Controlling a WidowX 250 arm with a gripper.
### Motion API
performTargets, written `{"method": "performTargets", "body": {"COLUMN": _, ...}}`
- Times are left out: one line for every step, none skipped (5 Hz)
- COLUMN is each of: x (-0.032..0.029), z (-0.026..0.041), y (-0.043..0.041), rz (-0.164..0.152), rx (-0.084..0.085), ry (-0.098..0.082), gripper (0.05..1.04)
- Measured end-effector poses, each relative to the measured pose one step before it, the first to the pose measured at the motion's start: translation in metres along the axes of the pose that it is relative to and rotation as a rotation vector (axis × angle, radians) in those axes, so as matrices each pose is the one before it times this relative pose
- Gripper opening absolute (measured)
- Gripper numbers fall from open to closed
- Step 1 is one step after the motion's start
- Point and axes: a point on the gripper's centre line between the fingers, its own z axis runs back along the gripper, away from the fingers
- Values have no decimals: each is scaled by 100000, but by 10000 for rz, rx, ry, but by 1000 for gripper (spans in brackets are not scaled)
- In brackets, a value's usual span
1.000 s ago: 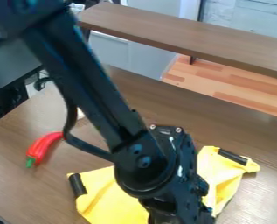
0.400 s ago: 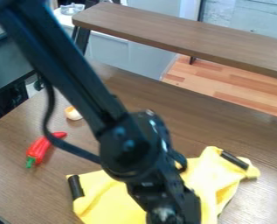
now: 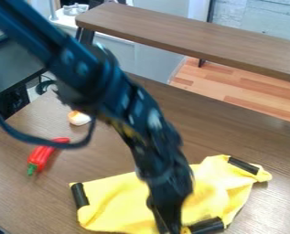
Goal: Unfold the cloth from bottom right to top left
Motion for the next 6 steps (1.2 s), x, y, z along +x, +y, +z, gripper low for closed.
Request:
{"method": "performTargets", "body": {"x": -43, "z": 941, "y": 3008, "rz": 559, "rx": -276, "ry": 76, "gripper": 54}}
{"method": "performTargets", "body": {"x": -295, "z": -621, "y": 1817, "rz": 312, "rx": -83, "ry": 871, "gripper": 54}}
{"method": "performTargets", "body": {"x": 114, "z": 1214, "y": 2441, "rz": 453, "rx": 451, "ry": 228, "gripper": 54}}
{"method": "performTargets", "body": {"x": 171, "z": 996, "y": 1459, "rz": 172, "rx": 668, "ry": 468, "gripper": 54}}
{"method": "performTargets", "body": {"x": 929, "z": 1271, "y": 1196, "rz": 18, "rx": 257, "ry": -50, "gripper": 54}}
{"method": "performTargets", "body": {"x": 895, "z": 76, "y": 1624, "rz": 17, "rx": 183, "ry": 210, "gripper": 54}}
